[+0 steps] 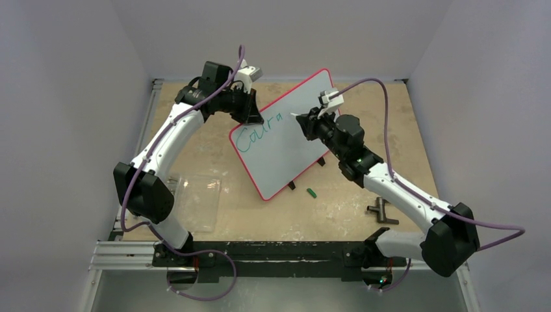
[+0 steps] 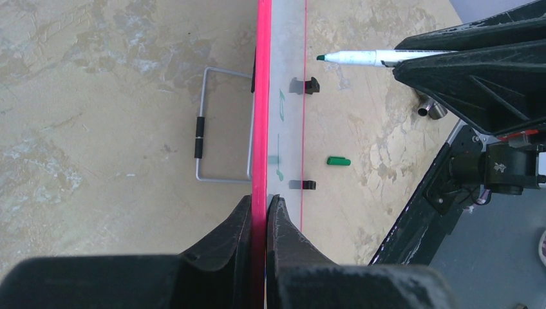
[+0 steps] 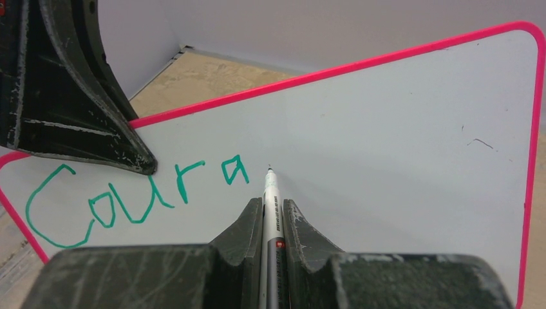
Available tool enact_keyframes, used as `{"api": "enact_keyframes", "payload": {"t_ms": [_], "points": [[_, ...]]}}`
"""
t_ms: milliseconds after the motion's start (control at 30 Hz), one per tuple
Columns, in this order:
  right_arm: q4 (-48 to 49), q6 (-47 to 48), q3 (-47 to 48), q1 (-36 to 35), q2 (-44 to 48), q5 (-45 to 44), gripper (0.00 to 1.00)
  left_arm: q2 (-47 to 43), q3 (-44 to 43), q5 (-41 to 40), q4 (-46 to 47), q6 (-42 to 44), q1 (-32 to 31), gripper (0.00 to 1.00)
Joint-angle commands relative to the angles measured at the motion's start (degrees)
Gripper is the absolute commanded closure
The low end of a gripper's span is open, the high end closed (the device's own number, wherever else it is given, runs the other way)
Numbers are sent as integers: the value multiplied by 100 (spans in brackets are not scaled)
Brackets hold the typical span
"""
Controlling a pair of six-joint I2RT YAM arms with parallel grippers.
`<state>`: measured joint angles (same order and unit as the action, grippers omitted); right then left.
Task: Write a sentence on the whiteboard
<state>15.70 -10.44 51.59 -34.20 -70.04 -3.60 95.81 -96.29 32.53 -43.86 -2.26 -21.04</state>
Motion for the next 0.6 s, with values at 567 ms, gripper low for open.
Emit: {"api": "enact_keyframes", "payload": {"t_ms": [567], "points": [[423, 42, 596, 125, -529, -77, 100, -20, 31, -1250, -263, 661, 30, 100]]}}
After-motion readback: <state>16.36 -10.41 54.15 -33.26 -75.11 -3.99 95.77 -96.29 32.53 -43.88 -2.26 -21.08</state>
